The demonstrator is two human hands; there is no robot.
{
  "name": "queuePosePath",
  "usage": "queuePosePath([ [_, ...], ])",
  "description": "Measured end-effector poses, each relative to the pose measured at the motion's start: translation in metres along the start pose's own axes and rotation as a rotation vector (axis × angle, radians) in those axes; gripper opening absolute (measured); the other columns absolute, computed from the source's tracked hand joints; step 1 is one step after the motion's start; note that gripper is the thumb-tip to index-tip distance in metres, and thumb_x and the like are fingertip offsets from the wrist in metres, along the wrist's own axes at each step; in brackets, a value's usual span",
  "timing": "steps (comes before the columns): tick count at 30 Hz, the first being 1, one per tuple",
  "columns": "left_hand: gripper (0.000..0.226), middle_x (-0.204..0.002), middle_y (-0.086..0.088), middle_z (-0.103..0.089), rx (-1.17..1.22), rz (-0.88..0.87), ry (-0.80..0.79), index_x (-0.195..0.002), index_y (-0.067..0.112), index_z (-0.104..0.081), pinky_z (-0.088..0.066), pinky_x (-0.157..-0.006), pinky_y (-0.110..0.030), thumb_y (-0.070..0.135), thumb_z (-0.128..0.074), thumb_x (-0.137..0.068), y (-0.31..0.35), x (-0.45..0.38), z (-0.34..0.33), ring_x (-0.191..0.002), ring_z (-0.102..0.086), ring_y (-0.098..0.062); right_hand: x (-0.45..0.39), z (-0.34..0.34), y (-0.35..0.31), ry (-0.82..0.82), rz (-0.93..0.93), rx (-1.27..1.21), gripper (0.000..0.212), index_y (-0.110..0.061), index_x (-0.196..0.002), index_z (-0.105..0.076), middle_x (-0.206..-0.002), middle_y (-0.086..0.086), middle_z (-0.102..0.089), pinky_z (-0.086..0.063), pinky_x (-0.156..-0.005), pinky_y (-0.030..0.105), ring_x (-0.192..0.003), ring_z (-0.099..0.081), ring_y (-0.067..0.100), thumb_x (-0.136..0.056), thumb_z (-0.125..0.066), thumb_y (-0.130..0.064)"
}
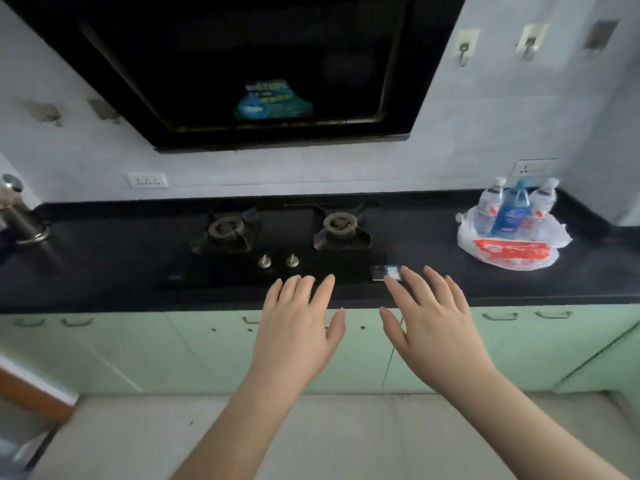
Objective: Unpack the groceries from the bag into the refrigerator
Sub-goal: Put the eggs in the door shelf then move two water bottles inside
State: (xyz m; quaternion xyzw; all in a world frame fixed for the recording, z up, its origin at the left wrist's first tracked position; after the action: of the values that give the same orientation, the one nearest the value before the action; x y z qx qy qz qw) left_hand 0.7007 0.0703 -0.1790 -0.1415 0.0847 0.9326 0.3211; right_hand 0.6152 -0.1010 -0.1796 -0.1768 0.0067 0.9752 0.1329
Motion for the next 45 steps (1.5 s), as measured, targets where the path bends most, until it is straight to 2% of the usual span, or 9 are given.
queuePosePath([
  [8,0.055,-0.137,-0.007,-0.057,-0.014,-0.254,0.008,-0.134,0.021,-0.056,-0.034,-0.110,-0.050,0.048,-0.033,-0.092,0.100,-0.063,-0.020,-0.129,-0.049,-0.029,0.012,0.006,0.104,0.048,-0.194,0.041,0.054,-0.017,-0.129,-0.060,-0.132,0.010,-0.060,-0.035,-0.108,0.051,-0.127,-0.050,0.035,-0.092,-0.034,-0.048],
  [17,0.056,-0.135,-0.009,-0.057,-0.002,-0.372,-0.013,-0.133,0.023,-0.057,-0.035,-0.109,-0.050,0.050,-0.033,-0.091,0.240,-0.120,-0.046,-0.129,-0.048,-0.031,0.029,0.022,0.247,0.086,-0.347,0.035,0.053,-0.016,-0.126,-0.061,-0.128,0.007,-0.062,-0.042,-0.103,0.048,-0.119,-0.056,0.030,-0.091,-0.037,-0.047],
  [23,0.056,-0.135,-0.009,-0.057,-0.013,-0.405,-0.032,-0.132,0.022,-0.058,-0.038,-0.107,-0.048,0.050,-0.035,-0.089,0.299,-0.147,-0.061,-0.128,-0.049,-0.031,0.024,0.023,0.310,0.082,-0.367,0.013,0.054,-0.015,-0.124,-0.062,-0.125,0.008,-0.064,-0.046,-0.098,0.045,-0.115,-0.059,0.029,-0.090,-0.038,-0.047],
  [28,0.057,-0.136,-0.008,-0.056,-0.029,-0.424,-0.070,-0.134,0.022,-0.056,-0.037,-0.108,-0.049,0.051,-0.035,-0.089,0.315,-0.169,-0.082,-0.130,-0.047,-0.032,0.013,0.015,0.342,0.081,-0.376,-0.012,0.054,-0.014,-0.124,-0.062,-0.124,0.009,-0.064,-0.048,-0.097,0.045,-0.114,-0.059,0.030,-0.089,-0.038,-0.046],
  [31,0.057,-0.135,-0.011,-0.057,-0.032,-0.423,-0.101,-0.132,0.022,-0.058,-0.041,-0.104,-0.050,0.051,-0.035,-0.089,0.318,-0.186,-0.097,-0.128,-0.049,-0.035,0.000,0.006,0.358,0.058,-0.388,-0.018,0.053,-0.014,-0.124,-0.062,-0.125,0.009,-0.064,-0.047,-0.096,0.044,-0.114,-0.059,0.030,-0.089,-0.038,-0.046],
  [37,0.055,-0.133,-0.011,-0.058,0.021,-0.408,-0.110,-0.130,0.020,-0.059,-0.045,-0.100,-0.050,0.049,-0.036,-0.089,0.318,-0.235,-0.131,-0.125,-0.051,-0.035,-0.042,-0.026,0.380,-0.035,-0.353,-0.017,0.056,-0.016,-0.128,-0.059,-0.129,0.008,-0.061,-0.044,-0.103,0.047,-0.120,-0.056,0.028,-0.090,-0.036,-0.049],
  [39,0.053,-0.132,-0.011,-0.059,0.037,-0.408,-0.105,-0.129,0.020,-0.060,-0.044,-0.101,-0.049,0.048,-0.036,-0.090,0.314,-0.256,-0.142,-0.125,-0.051,-0.034,-0.062,-0.035,0.385,-0.055,-0.345,-0.004,0.056,-0.017,-0.130,-0.058,-0.130,0.007,-0.061,-0.043,-0.104,0.046,-0.122,-0.055,0.028,-0.090,-0.035,-0.050],
  [43,0.055,-0.133,-0.009,-0.059,0.044,-0.399,-0.120,-0.131,0.020,-0.058,-0.036,-0.108,-0.049,0.049,-0.032,-0.091,0.301,-0.301,-0.160,-0.128,-0.049,-0.032,-0.109,-0.047,0.400,-0.084,-0.342,0.007,0.049,-0.020,-0.134,-0.054,-0.136,0.005,-0.057,-0.038,-0.107,0.043,-0.126,-0.051,0.027,-0.093,-0.047,-0.047],
  [45,0.056,-0.138,-0.007,-0.055,0.032,-0.404,-0.128,-0.135,0.022,-0.054,-0.029,-0.113,-0.049,0.050,-0.030,-0.092,0.295,-0.323,-0.168,-0.133,-0.044,-0.031,-0.132,-0.052,0.406,-0.112,-0.357,0.009,0.052,-0.023,-0.137,-0.051,-0.141,0.004,-0.053,-0.034,-0.110,0.043,-0.131,-0.047,0.027,-0.094,-0.041,-0.049],
])
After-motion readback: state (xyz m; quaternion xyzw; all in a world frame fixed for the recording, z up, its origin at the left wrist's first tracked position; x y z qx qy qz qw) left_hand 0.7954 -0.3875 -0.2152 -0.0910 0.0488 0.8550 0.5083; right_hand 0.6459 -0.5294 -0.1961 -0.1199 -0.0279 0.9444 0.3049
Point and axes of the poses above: each hand's wrist, its own x-axis away from the middle knuckle, its own z-axis out of the back of the hand, y = z × x, the point moved 2 cm from there along -x, towards the middle knuckle
